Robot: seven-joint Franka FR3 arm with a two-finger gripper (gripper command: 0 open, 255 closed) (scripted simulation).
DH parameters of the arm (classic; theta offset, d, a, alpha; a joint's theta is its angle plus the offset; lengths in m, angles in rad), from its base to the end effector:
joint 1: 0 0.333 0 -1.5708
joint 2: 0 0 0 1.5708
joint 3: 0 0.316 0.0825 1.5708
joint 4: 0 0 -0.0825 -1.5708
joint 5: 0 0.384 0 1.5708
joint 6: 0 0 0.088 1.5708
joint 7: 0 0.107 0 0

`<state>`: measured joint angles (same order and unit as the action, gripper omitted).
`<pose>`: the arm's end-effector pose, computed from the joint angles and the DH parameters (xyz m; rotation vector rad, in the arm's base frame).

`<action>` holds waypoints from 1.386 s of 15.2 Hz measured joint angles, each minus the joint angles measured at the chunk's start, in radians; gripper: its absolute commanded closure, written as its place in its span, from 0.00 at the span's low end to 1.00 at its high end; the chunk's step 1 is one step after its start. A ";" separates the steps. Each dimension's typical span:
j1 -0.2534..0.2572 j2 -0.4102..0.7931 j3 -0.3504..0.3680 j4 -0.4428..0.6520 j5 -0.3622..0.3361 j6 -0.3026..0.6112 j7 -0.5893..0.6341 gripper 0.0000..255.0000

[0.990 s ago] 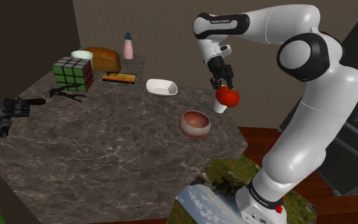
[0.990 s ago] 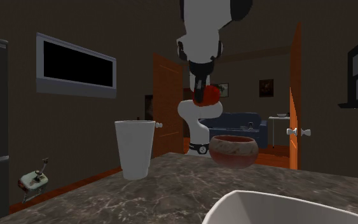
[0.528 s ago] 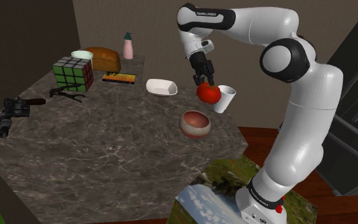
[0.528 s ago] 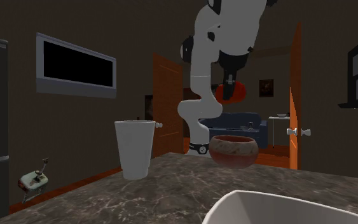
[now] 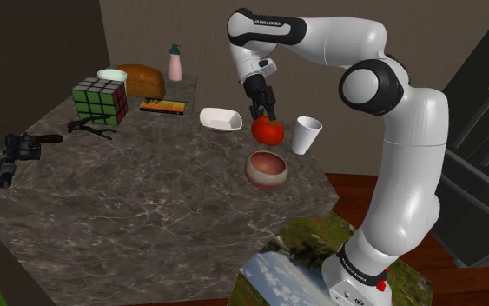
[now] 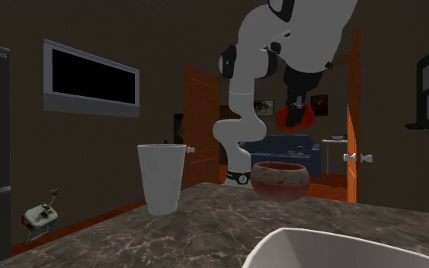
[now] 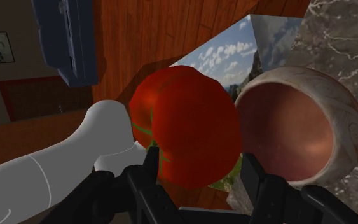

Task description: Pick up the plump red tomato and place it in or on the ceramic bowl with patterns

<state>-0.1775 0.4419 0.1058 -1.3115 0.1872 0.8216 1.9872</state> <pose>0.5688 -0.0268 0.4649 1.2872 -1.9769 -0.9232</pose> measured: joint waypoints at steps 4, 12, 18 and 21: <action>0.002 -0.003 -0.001 -0.060 -0.007 0.056 -0.012 1.00; 0.003 0.008 -0.002 -0.129 -0.019 0.135 -0.031 1.00; 0.003 0.007 -0.002 -0.133 -0.019 0.139 -0.031 0.00; 0.003 0.007 -0.002 -0.133 -0.019 0.139 -0.031 0.00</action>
<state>-0.1743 0.4493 0.1034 -1.4444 0.1682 0.9603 1.9561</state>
